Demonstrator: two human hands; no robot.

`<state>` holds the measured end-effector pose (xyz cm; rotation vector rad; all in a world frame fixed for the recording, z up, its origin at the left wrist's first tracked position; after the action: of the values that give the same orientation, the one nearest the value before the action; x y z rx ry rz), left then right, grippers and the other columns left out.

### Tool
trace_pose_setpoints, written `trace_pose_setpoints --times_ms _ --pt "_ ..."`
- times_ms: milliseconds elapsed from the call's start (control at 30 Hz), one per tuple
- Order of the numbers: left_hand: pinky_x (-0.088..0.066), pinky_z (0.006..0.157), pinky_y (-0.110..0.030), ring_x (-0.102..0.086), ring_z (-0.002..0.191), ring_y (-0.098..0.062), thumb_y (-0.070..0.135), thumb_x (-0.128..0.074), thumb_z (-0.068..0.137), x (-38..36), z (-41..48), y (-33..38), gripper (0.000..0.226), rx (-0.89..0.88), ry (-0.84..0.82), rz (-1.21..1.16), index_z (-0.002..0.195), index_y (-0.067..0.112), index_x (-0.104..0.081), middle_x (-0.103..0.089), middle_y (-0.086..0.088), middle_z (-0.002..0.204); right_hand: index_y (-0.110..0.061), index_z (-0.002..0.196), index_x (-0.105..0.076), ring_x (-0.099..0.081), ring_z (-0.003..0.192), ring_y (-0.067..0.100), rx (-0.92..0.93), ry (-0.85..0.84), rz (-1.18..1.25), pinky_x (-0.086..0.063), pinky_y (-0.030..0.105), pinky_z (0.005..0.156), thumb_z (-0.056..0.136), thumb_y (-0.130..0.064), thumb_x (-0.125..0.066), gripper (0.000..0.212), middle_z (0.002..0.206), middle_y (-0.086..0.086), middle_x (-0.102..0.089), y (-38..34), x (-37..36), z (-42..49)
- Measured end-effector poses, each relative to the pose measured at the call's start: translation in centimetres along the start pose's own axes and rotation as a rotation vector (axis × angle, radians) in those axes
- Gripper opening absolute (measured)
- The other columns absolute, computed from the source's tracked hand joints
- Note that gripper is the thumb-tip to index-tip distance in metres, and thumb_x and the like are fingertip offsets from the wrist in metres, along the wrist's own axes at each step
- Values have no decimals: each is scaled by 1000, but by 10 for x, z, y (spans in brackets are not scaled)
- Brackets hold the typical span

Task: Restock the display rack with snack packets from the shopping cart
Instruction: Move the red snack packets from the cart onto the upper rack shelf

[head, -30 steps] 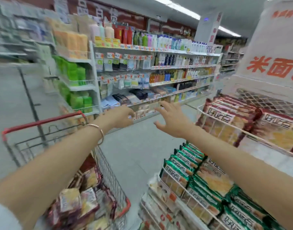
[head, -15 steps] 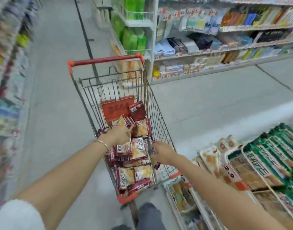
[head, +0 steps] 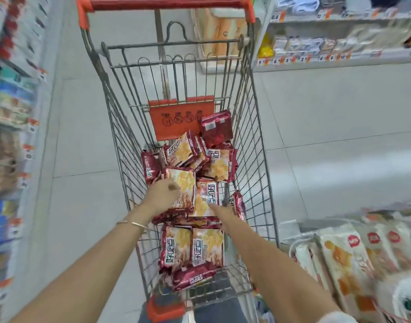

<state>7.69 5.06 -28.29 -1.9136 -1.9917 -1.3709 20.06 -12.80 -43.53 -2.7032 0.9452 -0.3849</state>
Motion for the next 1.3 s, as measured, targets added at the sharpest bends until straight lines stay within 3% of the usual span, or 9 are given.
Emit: trace_pose_setpoints --times_ms 167,300,400,567,700,800,967,1133,1300 --pt "-44 103 -31 -58 120 -20 14 -55 100 -18 12 -4 25 52 -8 -139 121 9 -67 -64 -4 128 3 113 -68 -67 93 24 395 63 -949 -57 38 89 98 -10 -55 24 95 10 -66 -48 -3 -7" --pt "-47 90 -29 -59 107 -12 27 -66 95 -15 13 4 41 57 22 -221 133 15 -58 -63 2 121 7 83 -74 -71 82 31 642 97 -1179 -59 43 80 84 4 -52 22 78 19 -71 -86 14 -51" --pt "-35 106 -33 -40 133 -13 44 -80 81 -20 3 15 86 17 -137 -216 151 25 -36 -41 8 146 7 75 -69 -67 69 29 743 -88 -1291 -58 44 78 85 1 -56 18 71 19 -68 -109 26 -80" --pt "-45 100 -20 -56 119 -17 44 -86 72 -44 -2 7 93 95 -342 -315 149 21 -38 -46 2 141 -1 85 -73 -59 66 30 723 -360 -975 -55 45 77 96 -17 -61 23 85 19 -71 -120 41 -95" --pt "-50 79 -22 -62 93 -12 40 -81 81 -30 4 -19 64 207 -88 -401 130 14 -48 -61 -3 124 2 121 -64 -67 92 25 449 24 -884 -54 33 78 101 -10 -46 29 125 19 -65 -84 57 -36" --pt "-46 98 -30 -58 110 -14 50 -80 77 -28 2 -36 91 219 -16 -461 150 14 -38 -56 4 135 0 110 -62 -65 107 27 234 184 -1089 -49 30 78 101 -24 -49 28 113 16 -65 -29 56 0" --pt "-44 107 -42 -57 123 -23 33 -63 97 -41 -19 -41 67 228 -60 -504 154 19 -30 -51 -3 147 -1 134 -45 -52 116 26 181 468 -918 -49 34 94 90 -30 -69 58 125 14 -51 10 53 15" --pt "-46 106 -44 -60 119 -20 30 -60 99 -37 -28 -51 60 264 -15 -515 152 22 -34 -55 1 143 -11 109 -63 -62 99 27 324 387 -970 -56 36 83 86 -58 -61 52 105 10 -64 -18 51 3" --pt "-53 62 -31 -72 83 -27 26 -53 102 -21 -34 -44 48 334 132 -420 144 12 -36 -68 -1 97 -4 125 -49 -64 82 22 496 101 -668 -46 26 59 89 -12 -66 41 105 13 -66 -85 63 -58"
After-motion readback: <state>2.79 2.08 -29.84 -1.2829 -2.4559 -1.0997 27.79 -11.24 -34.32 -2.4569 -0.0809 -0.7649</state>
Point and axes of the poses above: each hand's wrist, its own z-axis towards the middle knuckle, its own x-axis out of the back of the hand, y = z × x, the point moved 8 cm from there along z, towards the middle knuckle
